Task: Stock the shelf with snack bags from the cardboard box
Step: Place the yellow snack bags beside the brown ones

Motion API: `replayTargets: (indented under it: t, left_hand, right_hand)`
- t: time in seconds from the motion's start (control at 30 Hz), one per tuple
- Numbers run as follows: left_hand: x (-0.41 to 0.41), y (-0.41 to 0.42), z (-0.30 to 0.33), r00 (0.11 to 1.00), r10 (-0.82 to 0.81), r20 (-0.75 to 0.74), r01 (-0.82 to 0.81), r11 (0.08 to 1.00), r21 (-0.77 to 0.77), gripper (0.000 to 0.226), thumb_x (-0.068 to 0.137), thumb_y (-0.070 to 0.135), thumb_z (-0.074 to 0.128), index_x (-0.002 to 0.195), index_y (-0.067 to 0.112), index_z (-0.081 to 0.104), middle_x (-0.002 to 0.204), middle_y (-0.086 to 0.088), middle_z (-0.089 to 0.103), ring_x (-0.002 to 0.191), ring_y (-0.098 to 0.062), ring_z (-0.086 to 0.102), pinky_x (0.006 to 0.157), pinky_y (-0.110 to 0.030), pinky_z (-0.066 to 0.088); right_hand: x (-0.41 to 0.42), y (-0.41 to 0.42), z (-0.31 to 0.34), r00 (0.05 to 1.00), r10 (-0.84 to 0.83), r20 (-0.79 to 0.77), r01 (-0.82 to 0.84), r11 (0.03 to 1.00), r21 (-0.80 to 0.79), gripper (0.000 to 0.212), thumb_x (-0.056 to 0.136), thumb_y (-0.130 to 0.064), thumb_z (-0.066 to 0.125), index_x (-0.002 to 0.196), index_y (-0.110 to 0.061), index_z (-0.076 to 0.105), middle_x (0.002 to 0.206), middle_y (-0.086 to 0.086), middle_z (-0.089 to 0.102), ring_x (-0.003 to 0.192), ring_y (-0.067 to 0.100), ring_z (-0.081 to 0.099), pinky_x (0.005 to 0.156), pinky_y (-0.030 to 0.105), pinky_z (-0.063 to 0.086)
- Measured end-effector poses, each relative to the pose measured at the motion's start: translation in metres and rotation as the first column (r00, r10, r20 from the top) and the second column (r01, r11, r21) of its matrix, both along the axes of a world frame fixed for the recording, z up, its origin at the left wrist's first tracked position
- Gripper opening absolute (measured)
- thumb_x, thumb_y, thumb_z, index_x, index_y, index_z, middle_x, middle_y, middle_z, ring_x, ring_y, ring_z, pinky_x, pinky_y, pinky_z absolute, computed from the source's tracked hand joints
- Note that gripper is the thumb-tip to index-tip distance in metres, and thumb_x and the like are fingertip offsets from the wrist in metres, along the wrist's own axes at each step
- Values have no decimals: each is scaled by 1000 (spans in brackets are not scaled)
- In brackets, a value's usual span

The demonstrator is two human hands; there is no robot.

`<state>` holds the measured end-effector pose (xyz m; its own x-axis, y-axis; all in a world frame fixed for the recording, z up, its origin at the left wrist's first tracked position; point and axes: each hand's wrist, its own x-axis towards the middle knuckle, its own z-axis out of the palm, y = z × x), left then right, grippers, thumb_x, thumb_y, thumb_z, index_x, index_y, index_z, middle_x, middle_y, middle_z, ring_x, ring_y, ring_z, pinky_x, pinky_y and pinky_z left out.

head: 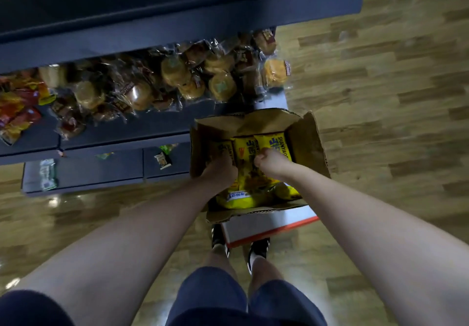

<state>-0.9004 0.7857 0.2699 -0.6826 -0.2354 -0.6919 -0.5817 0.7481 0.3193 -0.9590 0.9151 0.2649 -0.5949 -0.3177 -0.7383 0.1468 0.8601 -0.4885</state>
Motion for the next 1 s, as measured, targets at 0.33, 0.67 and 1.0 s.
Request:
replayTargets:
  t: [0.33, 0.67, 1.0]
  left_hand:
    - [-21, 4, -37, 956, 286, 68, -288, 957, 17, 66, 96, 16, 46, 148, 3, 7, 151, -20, 25, 138, -34, 28, 109, -36, 27]
    - [-38, 12, -75, 818, 569, 85, -574, 815, 74, 63, 101, 20, 36, 149, 3, -1, 152, -20, 22, 139, -33, 27, 110, -38, 26]
    - [-36, 15, -128, 217, 941, 261, -846, 48, 531, 57, 99, 49, 29, 148, 20, 24, 151, -6, 31, 136, -24, 32, 116, -37, 23]
  right_hand:
    - [-11, -19, -38, 999, 45, 0, -45, 996, 72, 50, 98, -18, 46, 142, 2, 35, 145, 22, 41, 132, 33, 41, 99, 30, 37]
    - [-12, -47, -77, 997, 67, -47, -57, 980, 191, 56, 103, -34, 30, 144, 5, 27, 144, 26, 34, 133, 39, 35, 107, 41, 33]
    - [-9, -55, -97, 991, -113, -72, 128, 961, 244, 66, 98, -46, 40, 143, -3, 19, 143, 20, 28, 133, 36, 36, 106, 42, 34]
